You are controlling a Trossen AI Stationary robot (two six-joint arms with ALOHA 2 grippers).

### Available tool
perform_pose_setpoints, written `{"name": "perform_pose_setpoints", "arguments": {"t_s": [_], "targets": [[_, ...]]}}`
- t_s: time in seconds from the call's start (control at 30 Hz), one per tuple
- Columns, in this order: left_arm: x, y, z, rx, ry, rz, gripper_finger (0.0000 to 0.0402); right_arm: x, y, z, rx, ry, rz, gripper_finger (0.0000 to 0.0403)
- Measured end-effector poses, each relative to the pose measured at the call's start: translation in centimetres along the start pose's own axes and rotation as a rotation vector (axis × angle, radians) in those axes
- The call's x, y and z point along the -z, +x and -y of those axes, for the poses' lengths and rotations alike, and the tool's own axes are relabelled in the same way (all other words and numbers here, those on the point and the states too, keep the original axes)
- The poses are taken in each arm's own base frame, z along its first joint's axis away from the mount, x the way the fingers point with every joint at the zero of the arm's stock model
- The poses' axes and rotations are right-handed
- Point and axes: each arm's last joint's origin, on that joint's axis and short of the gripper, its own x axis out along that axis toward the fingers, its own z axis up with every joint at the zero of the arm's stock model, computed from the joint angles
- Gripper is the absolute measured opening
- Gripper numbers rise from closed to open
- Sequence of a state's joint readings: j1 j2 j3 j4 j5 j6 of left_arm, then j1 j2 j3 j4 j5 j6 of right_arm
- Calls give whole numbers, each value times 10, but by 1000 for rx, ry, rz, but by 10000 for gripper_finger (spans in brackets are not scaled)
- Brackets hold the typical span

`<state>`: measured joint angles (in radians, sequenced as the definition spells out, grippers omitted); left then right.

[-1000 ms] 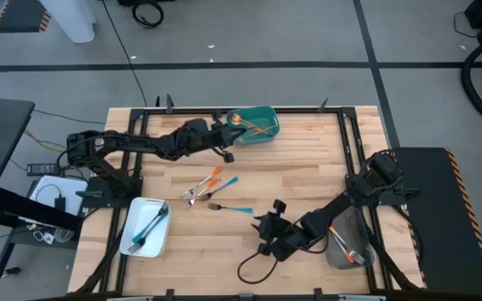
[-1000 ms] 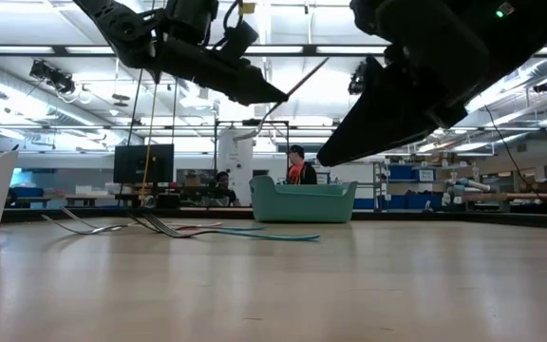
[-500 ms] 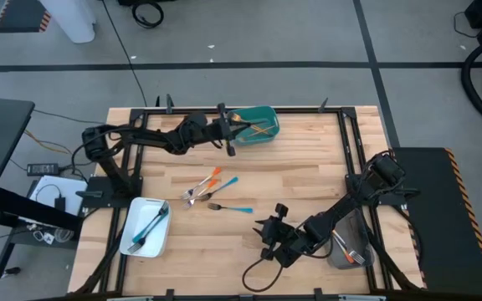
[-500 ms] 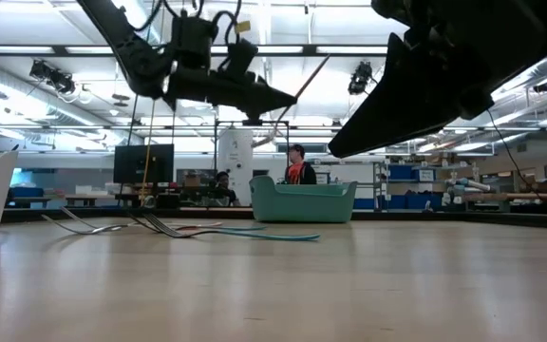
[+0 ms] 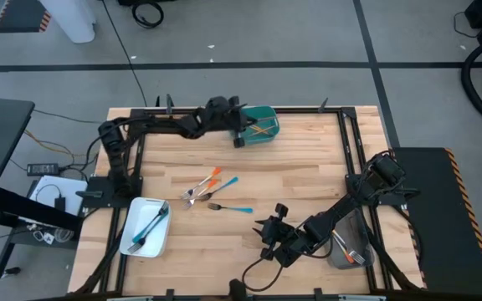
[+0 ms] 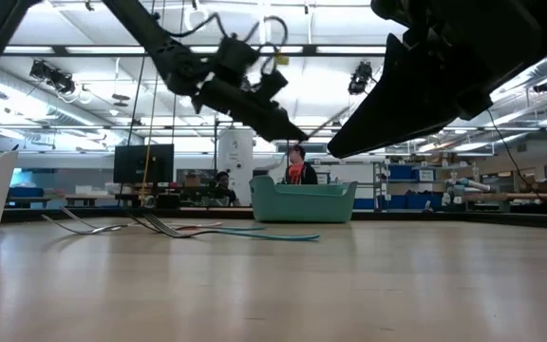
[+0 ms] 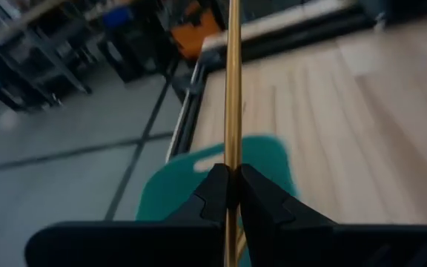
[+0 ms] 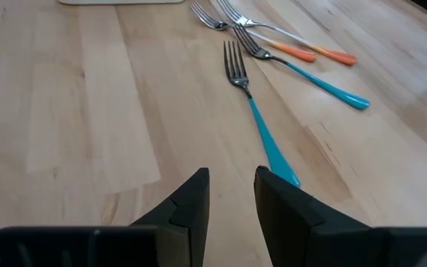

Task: Sort silverware by color (type)
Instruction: Put the gold fork into the blue bin

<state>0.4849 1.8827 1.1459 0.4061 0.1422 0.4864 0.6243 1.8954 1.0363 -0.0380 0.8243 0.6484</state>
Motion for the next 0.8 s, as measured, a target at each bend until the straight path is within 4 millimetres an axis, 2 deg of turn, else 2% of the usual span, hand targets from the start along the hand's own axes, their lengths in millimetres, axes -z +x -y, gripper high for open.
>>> {"name": "perform_pose_setpoints", "arguments": {"t_s": [0.23,0.53,0.8], "targets": [[15,19,-12,52,34,-84,30,1,-1,-1,-13,9,-7,114],[29,15,-23,137,35,-169,30,2,-2,-2,-15,6,-6,114],[27,16,-13,175,51,-194,30,2,-2,-2,-15,7,-5,115]]}}
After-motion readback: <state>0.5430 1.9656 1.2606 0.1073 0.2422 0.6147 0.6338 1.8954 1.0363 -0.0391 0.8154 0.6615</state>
